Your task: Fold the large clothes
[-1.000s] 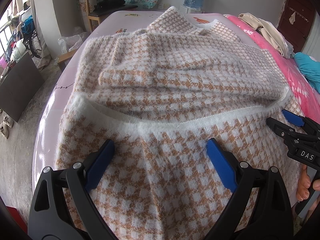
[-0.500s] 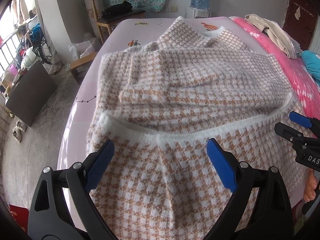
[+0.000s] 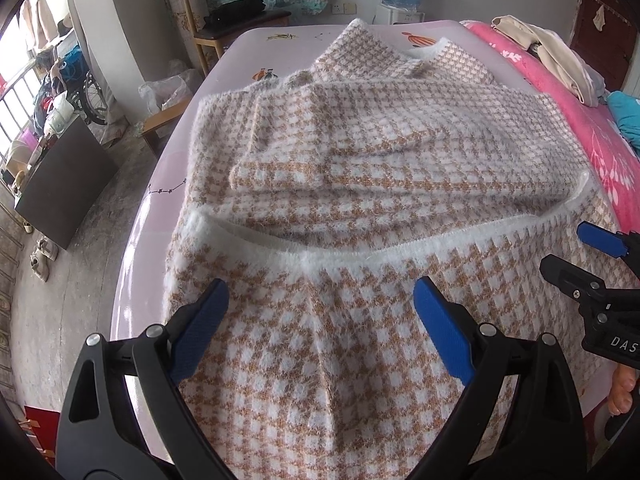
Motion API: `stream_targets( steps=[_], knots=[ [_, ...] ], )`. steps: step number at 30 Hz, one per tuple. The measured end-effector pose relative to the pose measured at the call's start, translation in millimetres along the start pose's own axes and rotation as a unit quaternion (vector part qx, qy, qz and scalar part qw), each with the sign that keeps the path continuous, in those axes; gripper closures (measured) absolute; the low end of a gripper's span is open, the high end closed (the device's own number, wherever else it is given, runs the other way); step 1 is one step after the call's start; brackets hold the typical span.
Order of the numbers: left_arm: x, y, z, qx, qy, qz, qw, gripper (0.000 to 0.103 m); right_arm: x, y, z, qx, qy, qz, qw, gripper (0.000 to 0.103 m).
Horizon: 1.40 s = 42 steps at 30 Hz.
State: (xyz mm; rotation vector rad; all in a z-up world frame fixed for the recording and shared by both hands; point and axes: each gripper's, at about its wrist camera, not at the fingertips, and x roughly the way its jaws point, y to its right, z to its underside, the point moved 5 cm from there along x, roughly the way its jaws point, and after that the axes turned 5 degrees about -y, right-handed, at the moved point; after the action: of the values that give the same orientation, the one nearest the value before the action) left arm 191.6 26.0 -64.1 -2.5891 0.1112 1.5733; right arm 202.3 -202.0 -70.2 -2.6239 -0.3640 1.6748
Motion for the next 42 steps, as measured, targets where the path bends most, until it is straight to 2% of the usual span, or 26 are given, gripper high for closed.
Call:
stream_targets(
  steps=[12,17,20,23,27,31,36,39,41,42],
  knots=[
    [4,-11,4,-0.009,-0.001,-0.002,1.0000,0.013,3,-5,-2,-0.017,-0.011,0.019,1.000,0.024],
    [-19,-25,-15,-0.002,0.034,0.007,0.9994,0.013,-19,-5,-23,-0.034,-0.001,-0.009,0.999,0.024],
    [-44,-38,-46,0.012,0.067,0.024,0.9974,0.013,-39,-3,-55,-0.054,0.014,-0.023,0.998,0.024],
    [-61,-48,-93,0.023,0.098,0.050,0.9936,0.013,-52,4,-99,-0.068,0.032,-0.025,0.997,0.024],
    [-46,-43,-163,0.041,0.118,0.071,0.9897,0.013,-42,21,-165,-0.072,0.043,-0.002,0.996,0.024],
    [-2,-24,-231,0.035,0.102,0.127,0.9861,0.013,-6,45,-229,-0.034,0.026,-0.019,0.999,0.024],
    [60,6,-302,0.016,0.081,0.152,0.9850,0.013,63,76,-290,0.032,-0.019,-0.039,0.999,0.025],
    [102,19,-326,0.000,0.047,0.161,0.9859,0.014,98,95,-311,0.060,-0.038,-0.034,0.997,0.029],
    [129,26,-332,0.001,0.021,0.143,0.9896,0.025,120,105,-319,0.079,-0.057,-0.043,0.994,0.032],
    [141,28,-334,0.001,0.009,0.136,0.9906,0.026,129,110,-321,0.088,-0.067,-0.046,0.993,0.034]
  ],
)
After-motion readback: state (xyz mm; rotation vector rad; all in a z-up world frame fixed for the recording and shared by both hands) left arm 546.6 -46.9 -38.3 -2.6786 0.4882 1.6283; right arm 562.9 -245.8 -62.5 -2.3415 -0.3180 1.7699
